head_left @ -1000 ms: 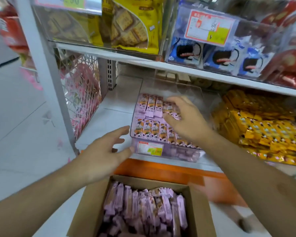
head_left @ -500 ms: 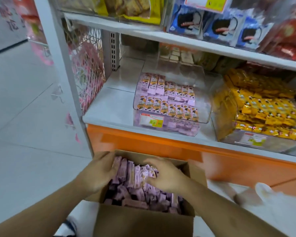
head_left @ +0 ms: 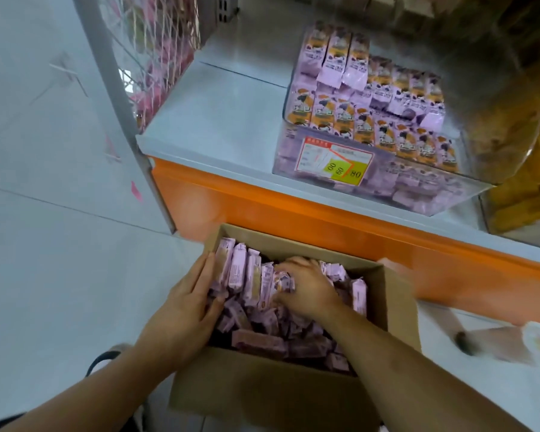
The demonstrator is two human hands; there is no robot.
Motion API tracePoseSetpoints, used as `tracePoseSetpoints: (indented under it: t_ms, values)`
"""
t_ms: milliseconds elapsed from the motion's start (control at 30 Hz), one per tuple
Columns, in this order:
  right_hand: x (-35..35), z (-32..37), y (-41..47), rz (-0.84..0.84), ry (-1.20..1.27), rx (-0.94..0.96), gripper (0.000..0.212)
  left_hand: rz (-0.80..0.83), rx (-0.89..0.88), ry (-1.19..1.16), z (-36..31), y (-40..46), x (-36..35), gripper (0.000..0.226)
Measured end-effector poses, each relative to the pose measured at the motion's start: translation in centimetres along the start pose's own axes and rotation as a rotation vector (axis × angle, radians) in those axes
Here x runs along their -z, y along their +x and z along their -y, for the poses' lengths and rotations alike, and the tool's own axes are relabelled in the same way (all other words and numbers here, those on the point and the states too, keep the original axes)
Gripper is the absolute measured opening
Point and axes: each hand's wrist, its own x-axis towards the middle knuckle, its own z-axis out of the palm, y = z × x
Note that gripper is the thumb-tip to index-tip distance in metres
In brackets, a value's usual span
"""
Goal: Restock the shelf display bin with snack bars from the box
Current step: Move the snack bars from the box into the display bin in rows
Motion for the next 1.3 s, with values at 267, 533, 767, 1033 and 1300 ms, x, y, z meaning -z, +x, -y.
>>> tracePoseSetpoints:
  t_ms: [267, 533, 767, 1033, 1300]
  values:
    - [-0.2, 0.3, -2.9, -0.134, 0.253, -0.007, 0.035, 0.037, 0.032, 0.043, -0.7, -0.1, 0.2, 0.088]
    - [7.5, 3.3, -7.1, -0.161, 0.557, -0.007, 0.036, 0.028, -0.093, 0.081, -6.5, 0.0, 2.6, 0.064]
    - [10.9, 7.0, -9.3, -0.098, 0.828, 0.057, 0.043, 0.357, 0.124, -0.482, -11.3, -0.8, 3.9, 0.032]
    - [7.3, 6.6, -8.3, 0.062, 0.866, 0.042, 0.054, 0.322, 0.254, -0.550, -8.3, -0.9, 4.0, 0.027]
    - [-0.3, 3.0, -5.8, 0.235, 0.241, -0.030, 0.059, 0.231, 0.334, -0.527, -3.0, 0.8, 3.1, 0.038]
